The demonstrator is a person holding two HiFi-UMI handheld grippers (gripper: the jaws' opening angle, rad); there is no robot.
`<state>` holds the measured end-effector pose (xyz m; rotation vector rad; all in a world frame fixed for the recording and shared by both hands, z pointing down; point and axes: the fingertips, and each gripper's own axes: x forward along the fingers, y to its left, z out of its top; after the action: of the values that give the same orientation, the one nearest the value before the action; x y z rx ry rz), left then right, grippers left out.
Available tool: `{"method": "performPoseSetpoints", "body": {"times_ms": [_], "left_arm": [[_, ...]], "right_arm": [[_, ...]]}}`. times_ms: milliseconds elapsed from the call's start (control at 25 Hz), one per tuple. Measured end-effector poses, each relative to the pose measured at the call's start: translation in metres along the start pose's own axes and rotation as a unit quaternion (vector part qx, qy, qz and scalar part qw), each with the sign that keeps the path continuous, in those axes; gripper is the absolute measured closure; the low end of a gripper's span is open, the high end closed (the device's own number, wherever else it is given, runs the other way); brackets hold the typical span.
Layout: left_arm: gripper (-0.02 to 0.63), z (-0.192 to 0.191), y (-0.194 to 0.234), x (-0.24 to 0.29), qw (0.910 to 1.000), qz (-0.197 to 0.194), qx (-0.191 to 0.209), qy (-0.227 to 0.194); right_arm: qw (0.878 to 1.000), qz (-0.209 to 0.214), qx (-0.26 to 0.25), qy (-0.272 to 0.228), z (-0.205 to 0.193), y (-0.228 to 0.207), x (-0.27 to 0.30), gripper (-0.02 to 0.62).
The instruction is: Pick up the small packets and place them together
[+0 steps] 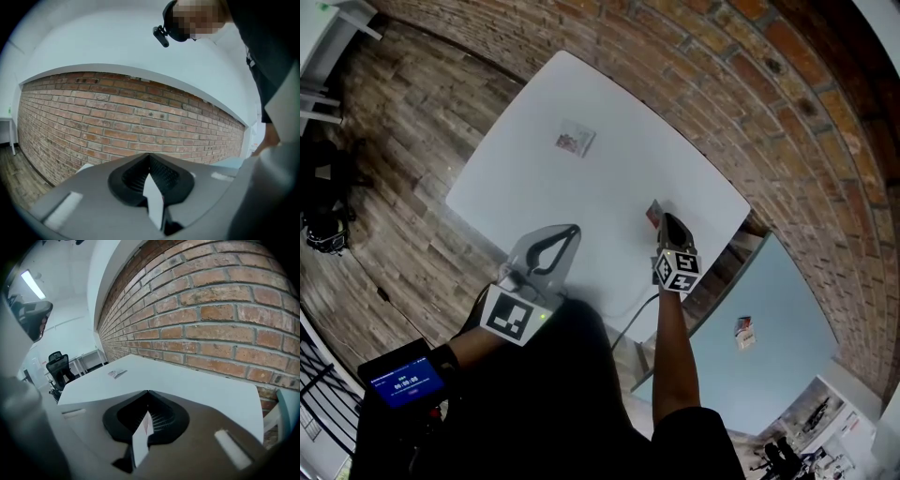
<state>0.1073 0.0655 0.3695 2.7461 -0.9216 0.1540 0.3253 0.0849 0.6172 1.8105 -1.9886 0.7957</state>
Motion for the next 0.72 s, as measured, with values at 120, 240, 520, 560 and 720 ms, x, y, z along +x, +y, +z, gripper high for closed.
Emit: {"method": "performPoseSetpoints", "body": {"times_ms": [120, 240, 520, 560, 720], "left_arm": [[0.604, 0.001, 0.005, -0.007, 1.0000, 0.001, -0.002, -0.003], [0.604, 0.003, 0.010, -0.016, 1.0000, 0.001, 0.003, -0.008], [0.604, 0.004, 0.028, -0.034, 0.9998, 0.010, -0.003, -0.015], [0.604, 0.005, 0.032, -0.037, 0.9998, 0.009, -0.003, -0.016], [0.604, 0.005, 0.040, -0.045, 0.9999, 0.007, -0.007, -0.014]], "right_arm": [[1.000, -0.003, -0.004, -0.005, 0.007, 0.002, -0.003, 0.592], [1.000, -0.009, -0.012, -0.006, 0.011, 0.008, -0.007, 0.592], [0.999, -0.006, -0.030, -0.007, 0.013, 0.040, -0.003, 0.592], [0.999, -0.008, -0.032, -0.007, 0.015, 0.045, -0.001, 0.592], [0.999, -0.010, -0.046, -0.007, 0.020, 0.057, 0.003, 0.592]]}}
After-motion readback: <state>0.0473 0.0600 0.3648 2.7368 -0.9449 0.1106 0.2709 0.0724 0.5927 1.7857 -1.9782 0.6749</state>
